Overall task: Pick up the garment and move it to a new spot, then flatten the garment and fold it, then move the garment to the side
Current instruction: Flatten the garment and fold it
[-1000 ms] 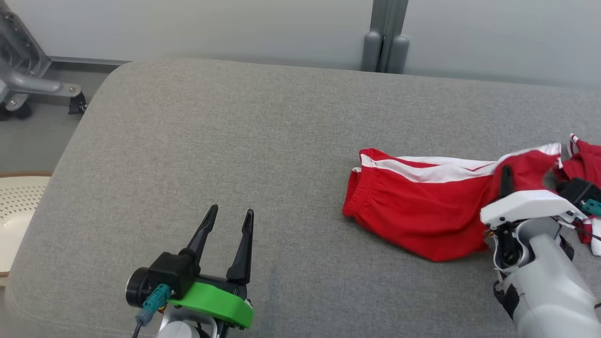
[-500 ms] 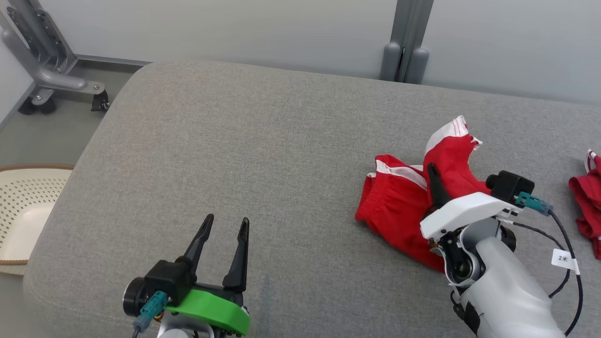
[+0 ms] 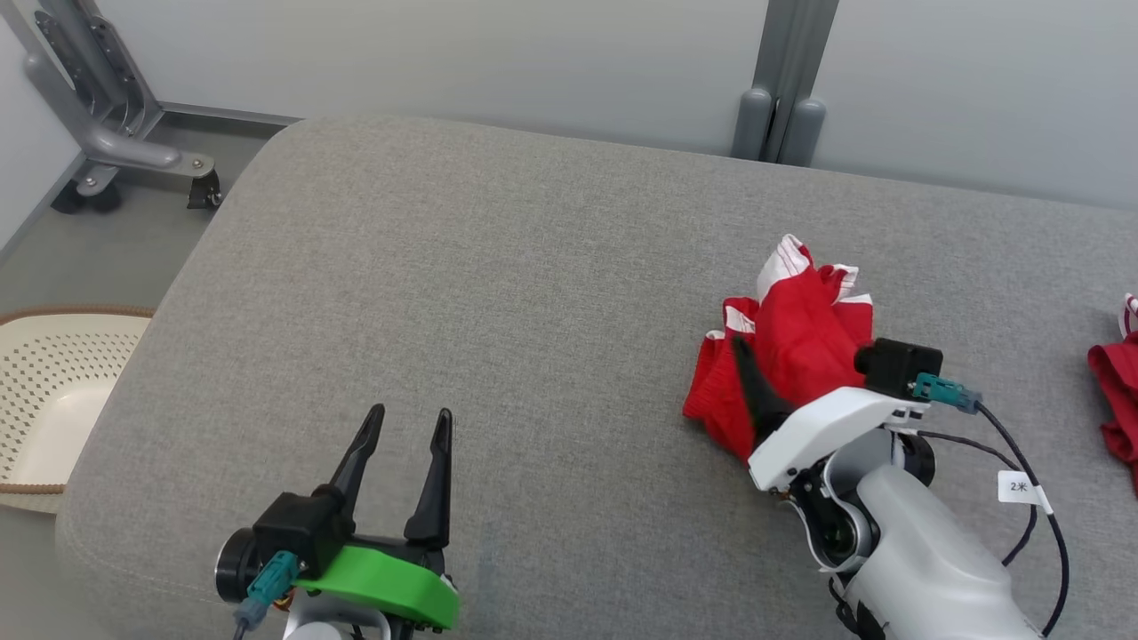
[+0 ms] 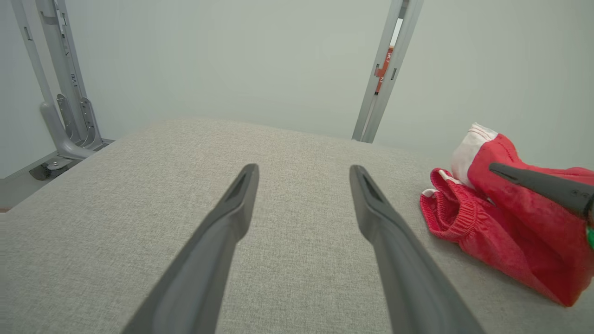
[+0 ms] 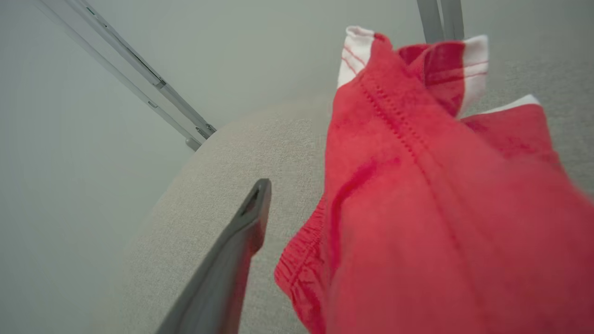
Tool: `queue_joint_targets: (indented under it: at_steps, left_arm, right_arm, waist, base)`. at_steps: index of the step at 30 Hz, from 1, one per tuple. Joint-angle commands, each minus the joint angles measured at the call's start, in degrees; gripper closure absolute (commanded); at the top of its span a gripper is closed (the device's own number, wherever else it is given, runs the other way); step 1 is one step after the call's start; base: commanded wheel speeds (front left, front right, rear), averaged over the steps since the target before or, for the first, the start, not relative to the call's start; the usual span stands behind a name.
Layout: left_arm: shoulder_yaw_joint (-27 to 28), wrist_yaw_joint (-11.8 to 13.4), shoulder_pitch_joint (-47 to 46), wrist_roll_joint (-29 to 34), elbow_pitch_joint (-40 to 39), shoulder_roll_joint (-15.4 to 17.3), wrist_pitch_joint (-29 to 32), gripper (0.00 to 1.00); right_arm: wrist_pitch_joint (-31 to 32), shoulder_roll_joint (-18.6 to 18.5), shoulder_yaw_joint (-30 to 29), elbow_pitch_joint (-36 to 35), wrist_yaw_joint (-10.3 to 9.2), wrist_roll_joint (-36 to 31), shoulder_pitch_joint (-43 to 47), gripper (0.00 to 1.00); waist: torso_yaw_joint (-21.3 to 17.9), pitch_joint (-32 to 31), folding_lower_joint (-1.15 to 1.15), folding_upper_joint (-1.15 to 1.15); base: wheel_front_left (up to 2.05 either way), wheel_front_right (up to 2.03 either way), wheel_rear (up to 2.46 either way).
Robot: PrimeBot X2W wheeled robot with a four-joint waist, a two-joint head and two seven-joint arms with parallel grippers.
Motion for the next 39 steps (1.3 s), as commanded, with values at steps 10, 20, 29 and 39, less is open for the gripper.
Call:
queue_joint_targets:
  at_steps: [10, 20, 29, 39]
  left_arm:
    - [0.11, -0.25, -0.07, -0.24, 0.15, 0.12, 0.02, 0.00]
    - [1.60, -0.05, 0.21, 0.33, 0.04, 0.11, 0.02, 0.00]
    - [1.94, -0.13, -0.93, 1.87, -2.37, 0.11, 0.01, 0.00]
    - [3.33, 0.39, -0.54, 1.22, -6.77, 0.12, 0.02, 0.00]
  right_arm:
    - [-0.98, -0.38, 10.16, -0.99, -0.01, -1.97, -2.01, 0.00]
    - [3.26, 0.45, 16.64, 0.04, -0.01, 2.43, -2.91, 0.00]
    - [-2.73, -7.20, 16.05, -2.67, -0.01, -4.32, -4.45, 0.00]
    - [-4.49, -6.80, -4.30, -16.07, -0.01, -24.96, 5.65, 0.00]
  waist:
    - [0.34, 0.43, 0.00, 0.00]
    - [-1.34, 0.07, 0.00, 0.00]
    - [-6.56, -0.58, 0.00, 0.00]
    - [-13.17, -0.37, 0.00, 0.00]
  base:
    - [0.00, 0.00, 0.00]
    - [0.00, 0.00, 0.00]
    - [0.00, 0.00, 0.00]
    - [0.00, 0.00, 0.00]
